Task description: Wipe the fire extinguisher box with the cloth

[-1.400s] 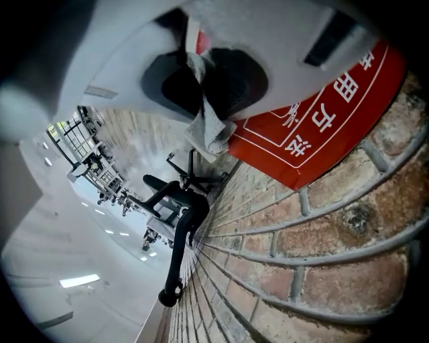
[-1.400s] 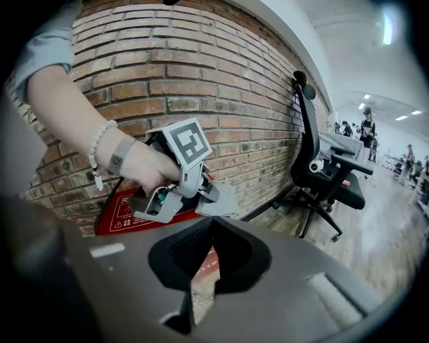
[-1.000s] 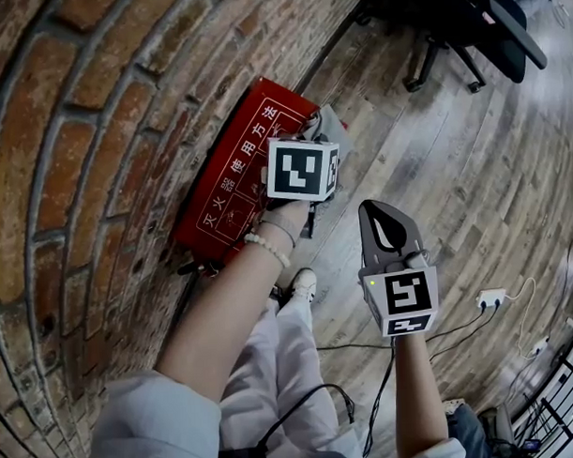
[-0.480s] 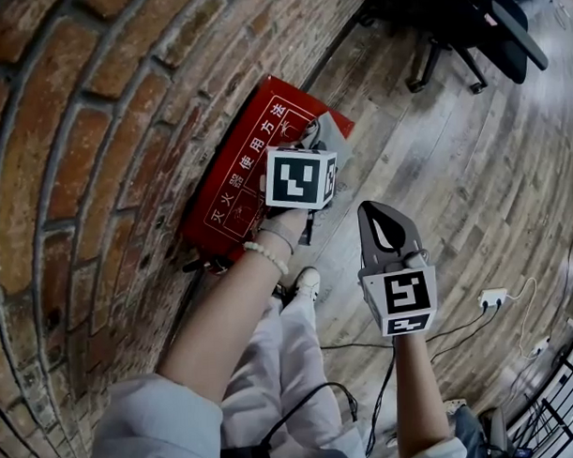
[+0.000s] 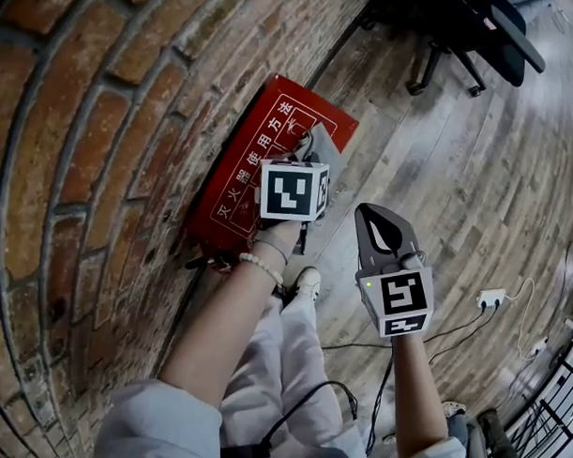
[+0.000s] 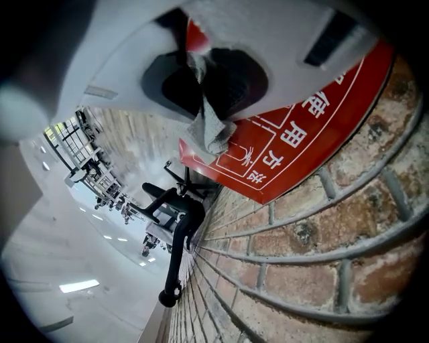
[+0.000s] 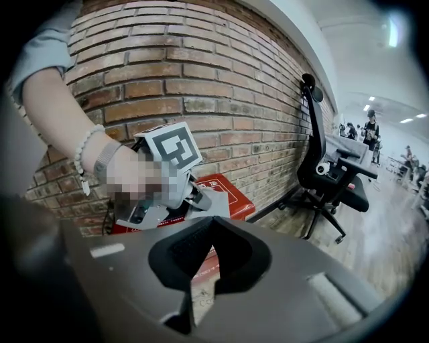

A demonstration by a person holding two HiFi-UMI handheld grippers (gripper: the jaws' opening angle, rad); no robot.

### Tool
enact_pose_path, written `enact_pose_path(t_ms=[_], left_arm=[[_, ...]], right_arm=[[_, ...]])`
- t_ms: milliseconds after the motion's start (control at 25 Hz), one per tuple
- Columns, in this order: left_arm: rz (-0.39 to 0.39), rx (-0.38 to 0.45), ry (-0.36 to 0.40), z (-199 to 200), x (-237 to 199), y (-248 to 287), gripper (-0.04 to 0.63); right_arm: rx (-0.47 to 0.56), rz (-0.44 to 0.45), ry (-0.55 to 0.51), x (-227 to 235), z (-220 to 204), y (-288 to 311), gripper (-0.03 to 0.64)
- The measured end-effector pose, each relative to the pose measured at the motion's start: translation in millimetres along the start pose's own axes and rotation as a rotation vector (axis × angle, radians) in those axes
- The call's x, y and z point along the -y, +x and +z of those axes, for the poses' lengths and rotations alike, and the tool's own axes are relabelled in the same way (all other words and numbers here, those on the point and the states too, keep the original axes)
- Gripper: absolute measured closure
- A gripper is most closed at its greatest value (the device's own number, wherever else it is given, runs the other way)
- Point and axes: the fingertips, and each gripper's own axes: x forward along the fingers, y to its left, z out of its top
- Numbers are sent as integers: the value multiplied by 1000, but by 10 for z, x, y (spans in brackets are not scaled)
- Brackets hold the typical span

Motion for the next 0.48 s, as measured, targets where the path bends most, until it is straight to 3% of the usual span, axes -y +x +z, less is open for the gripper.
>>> enact_pose_path(t_ms=[480], left_arm=[[15,-12,-9,-379,-165,-289,581]], right_arm=[[-6,13,-21,-289,25,-106,606]])
